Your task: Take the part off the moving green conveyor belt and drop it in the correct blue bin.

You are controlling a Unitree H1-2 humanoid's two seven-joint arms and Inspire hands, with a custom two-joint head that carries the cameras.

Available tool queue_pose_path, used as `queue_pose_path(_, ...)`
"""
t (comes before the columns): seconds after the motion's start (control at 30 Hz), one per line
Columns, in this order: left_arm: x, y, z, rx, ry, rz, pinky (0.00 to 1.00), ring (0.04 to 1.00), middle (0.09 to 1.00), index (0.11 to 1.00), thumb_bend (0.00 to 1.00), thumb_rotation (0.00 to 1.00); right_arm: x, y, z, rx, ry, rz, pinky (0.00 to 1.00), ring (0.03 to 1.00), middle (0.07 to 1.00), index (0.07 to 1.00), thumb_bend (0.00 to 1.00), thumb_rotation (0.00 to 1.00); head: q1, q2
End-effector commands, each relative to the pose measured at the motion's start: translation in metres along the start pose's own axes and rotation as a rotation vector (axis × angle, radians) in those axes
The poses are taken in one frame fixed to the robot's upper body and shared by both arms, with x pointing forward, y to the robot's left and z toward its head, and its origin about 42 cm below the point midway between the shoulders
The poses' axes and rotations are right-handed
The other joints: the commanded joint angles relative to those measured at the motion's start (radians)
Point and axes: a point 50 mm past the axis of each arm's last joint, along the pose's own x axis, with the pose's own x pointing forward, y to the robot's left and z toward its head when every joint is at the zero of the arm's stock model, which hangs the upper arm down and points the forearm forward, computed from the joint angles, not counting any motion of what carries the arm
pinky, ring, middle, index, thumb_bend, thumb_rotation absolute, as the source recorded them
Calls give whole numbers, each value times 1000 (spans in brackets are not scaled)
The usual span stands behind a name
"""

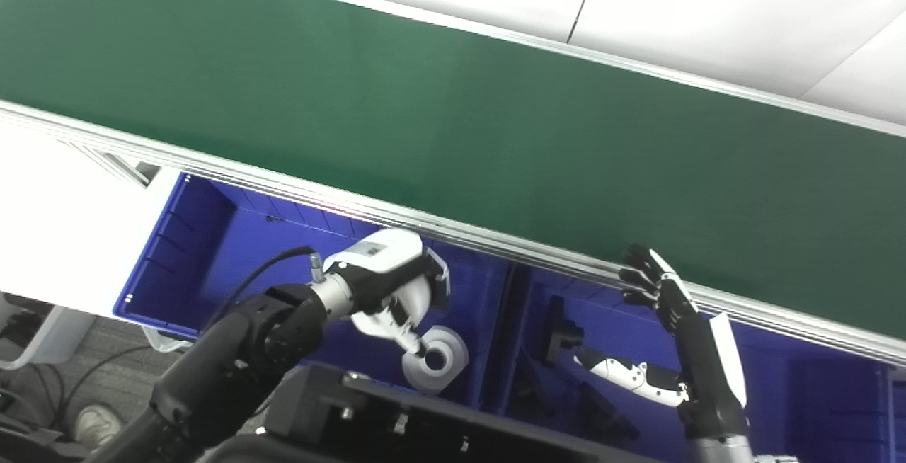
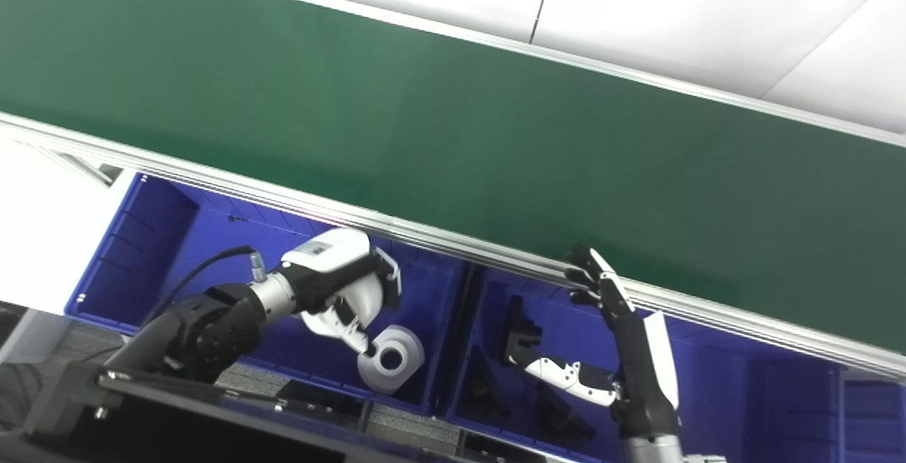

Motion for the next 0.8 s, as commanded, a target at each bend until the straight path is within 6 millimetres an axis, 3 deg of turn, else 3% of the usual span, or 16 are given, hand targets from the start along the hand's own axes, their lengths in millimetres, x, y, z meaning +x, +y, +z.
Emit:
queue_pose_path(0.0, -7, 12, 3, 59, 13, 25, 989, 975, 916, 860, 730, 964, -5, 0, 2, 8, -19, -19, 733, 823, 857, 880, 783, 277, -6, -3)
queue_pose_path(0.1, -15, 11, 4, 59, 15, 31, 999, 998, 982, 921, 875, 997, -8, 3, 2, 9, -25, -22, 729, 825, 862, 883, 780, 276, -14, -7)
queue_pose_path(0.2, -37, 10, 2, -21, -38, 72, 1000, 996, 983, 942, 958, 998, -10, 6, 3, 3, -21, -23, 727, 826, 866, 884, 778, 287, -29, -10)
queue_pose_path(0.4, -76, -5, -10, -514, -280, 269, 980, 930, 899, 860, 920, 788, -11, 11, 5, -6, -9, -20, 724, 819, 860, 883, 771, 270, -83, -13)
queue_pose_path(0.53, -76, -6, -16, -698, -400, 343, 824, 867, 879, 849, 888, 645, -12, 15, 9, -10, -3, -18, 719, 810, 855, 879, 768, 261, -147, -15)
queue_pose_path(0.73, -58, 5, -17, -706, -467, 376, 825, 866, 880, 862, 897, 593, -19, 24, 13, -33, -22, -35, 699, 808, 868, 871, 771, 255, -270, -26)
queue_pose_path(0.77, -53, 6, -18, -708, -480, 372, 827, 868, 882, 864, 894, 587, -20, 26, 15, -33, -18, -39, 696, 808, 870, 870, 772, 257, -318, -34)
